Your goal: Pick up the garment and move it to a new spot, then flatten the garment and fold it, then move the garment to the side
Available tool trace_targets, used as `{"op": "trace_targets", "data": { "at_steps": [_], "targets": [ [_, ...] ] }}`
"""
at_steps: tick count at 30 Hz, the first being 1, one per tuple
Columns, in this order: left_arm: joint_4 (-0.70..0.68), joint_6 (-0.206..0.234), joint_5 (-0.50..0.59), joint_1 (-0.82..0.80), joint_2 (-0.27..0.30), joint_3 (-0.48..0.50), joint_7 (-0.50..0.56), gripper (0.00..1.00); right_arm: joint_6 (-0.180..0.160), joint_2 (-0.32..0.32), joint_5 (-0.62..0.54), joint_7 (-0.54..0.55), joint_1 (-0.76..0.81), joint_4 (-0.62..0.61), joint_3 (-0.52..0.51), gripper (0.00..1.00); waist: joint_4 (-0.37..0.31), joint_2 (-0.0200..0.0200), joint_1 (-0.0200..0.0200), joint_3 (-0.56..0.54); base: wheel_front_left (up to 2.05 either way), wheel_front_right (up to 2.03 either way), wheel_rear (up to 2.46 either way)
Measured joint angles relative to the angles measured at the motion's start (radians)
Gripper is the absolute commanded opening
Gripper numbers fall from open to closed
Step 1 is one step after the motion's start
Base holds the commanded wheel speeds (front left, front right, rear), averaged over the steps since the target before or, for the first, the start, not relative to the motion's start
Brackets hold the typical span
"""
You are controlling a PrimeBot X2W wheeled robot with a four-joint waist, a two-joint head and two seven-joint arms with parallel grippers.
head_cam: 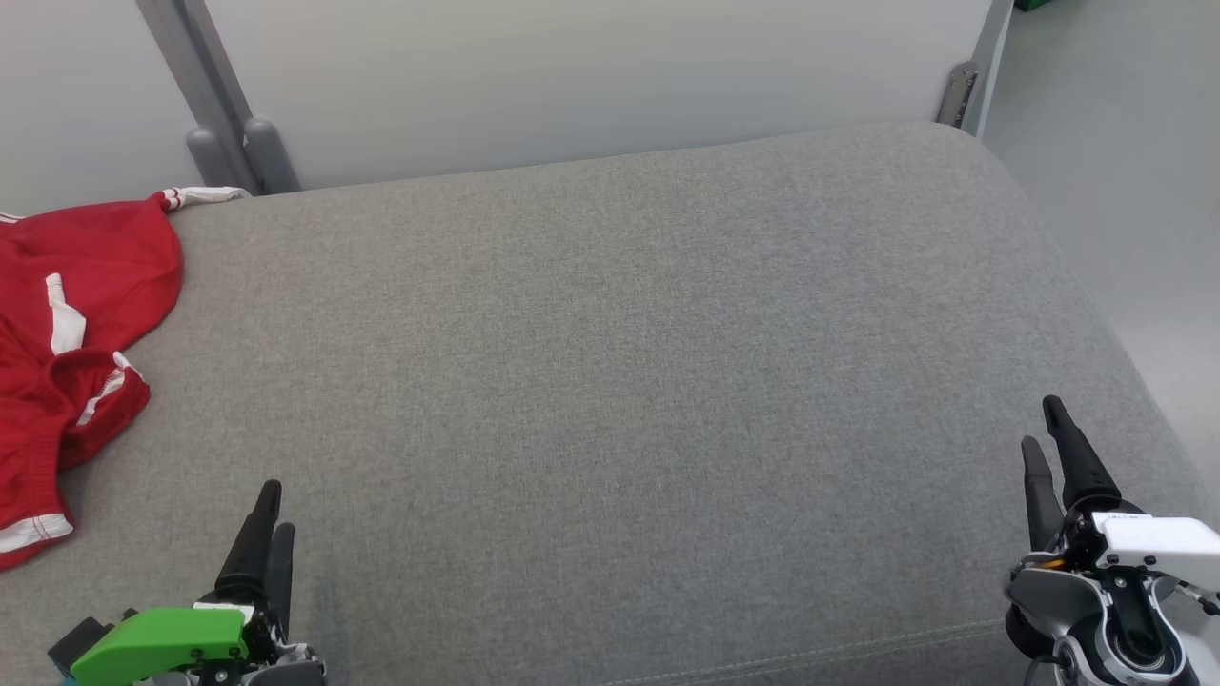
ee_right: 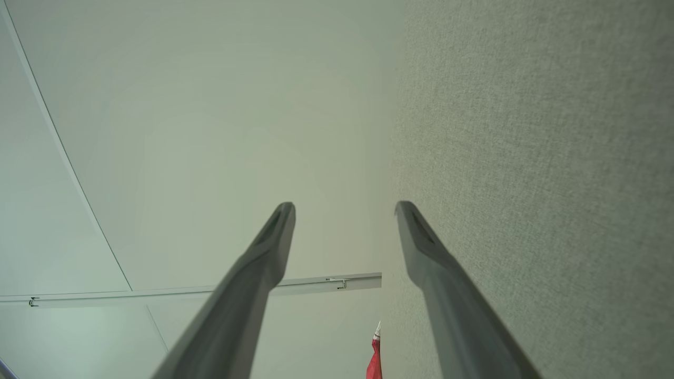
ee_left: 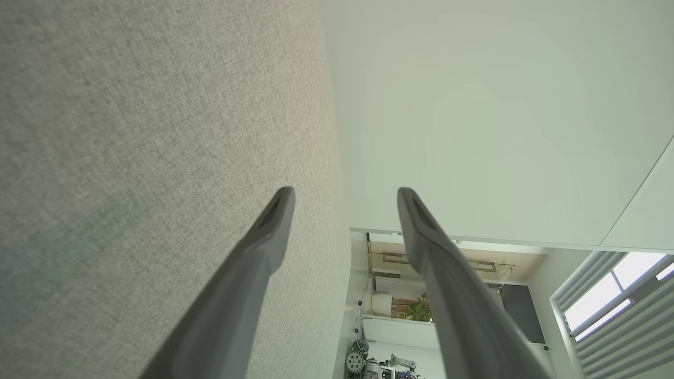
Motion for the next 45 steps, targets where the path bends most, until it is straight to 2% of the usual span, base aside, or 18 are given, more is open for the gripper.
{"op": "trace_targets", "data": {
  "at_steps": [6,15,23,32,45],
  "targets": [
    [-0.008,0.0,0.053,0.0,0.001,-0.018,-0.019,1.0,0.0,-0.011,-0.078,-0.016,0.002,-0.013,0.007,1.0,-0.001,-0.0001,0.0,0.0,0.0,0.0,0.0],
    [-0.015,0.0,0.171,0.0,0.024,-0.062,-0.058,1.0,-0.011,-0.028,-0.265,-0.04,0.011,-0.06,-0.002,1.0,-0.003,0.0,0.0,-0.001,0.0,0.0,0.0],
    [-0.015,0.0,0.288,0.0,0.044,-0.093,-0.084,1.0,-0.037,-0.046,-0.453,-0.063,0.014,-0.102,0.023,1.0,-0.003,0.0,0.0,-0.001,0.0,0.0,0.0],
    [-0.026,0.007,0.444,-0.005,0.056,-0.12,-0.111,1.0,-0.086,-0.058,-0.659,-0.089,0.037,-0.12,0.057,1.0,-0.002,0.0,0.0,-0.002,0.0,0.0,0.0],
    [-0.049,0.018,0.673,-0.014,0.072,-0.138,-0.147,1.0,-0.115,-0.059,-0.879,-0.126,0.054,-0.135,0.089,1.0,-0.006,0.0,0.0,-0.002,0.0,0.0,0.0]
  ]
}}
